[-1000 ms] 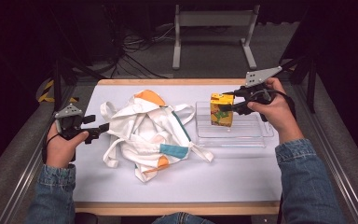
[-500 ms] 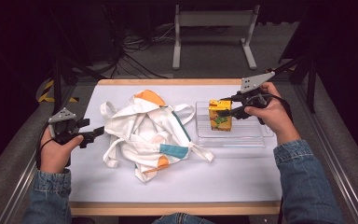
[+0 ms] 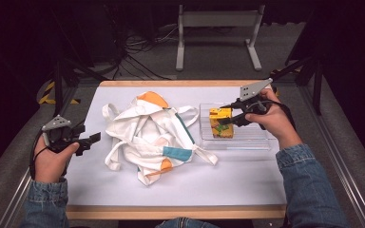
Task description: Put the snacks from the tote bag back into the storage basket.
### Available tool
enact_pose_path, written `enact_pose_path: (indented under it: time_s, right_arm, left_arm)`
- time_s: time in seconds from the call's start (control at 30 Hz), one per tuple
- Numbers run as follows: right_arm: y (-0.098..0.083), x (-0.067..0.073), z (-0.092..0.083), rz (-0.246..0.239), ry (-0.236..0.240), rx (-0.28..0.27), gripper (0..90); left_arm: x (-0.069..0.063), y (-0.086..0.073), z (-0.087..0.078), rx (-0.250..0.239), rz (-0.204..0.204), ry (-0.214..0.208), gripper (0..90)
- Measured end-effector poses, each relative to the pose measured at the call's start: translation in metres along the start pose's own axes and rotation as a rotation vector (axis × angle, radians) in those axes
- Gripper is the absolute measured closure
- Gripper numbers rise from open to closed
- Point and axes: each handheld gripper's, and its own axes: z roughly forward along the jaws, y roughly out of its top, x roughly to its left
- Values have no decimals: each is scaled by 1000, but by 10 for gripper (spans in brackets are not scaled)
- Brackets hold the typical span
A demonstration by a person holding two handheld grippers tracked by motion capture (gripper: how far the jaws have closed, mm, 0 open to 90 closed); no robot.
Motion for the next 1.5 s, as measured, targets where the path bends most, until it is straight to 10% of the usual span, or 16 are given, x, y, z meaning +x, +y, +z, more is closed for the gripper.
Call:
enact_pose_path:
  time_s: [1.5]
  right_arm:
    - [-9, 1, 28, -25, 84, 99, 509]
  left_arm:
    - [3, -5, -4, 6, -10, 11, 247]
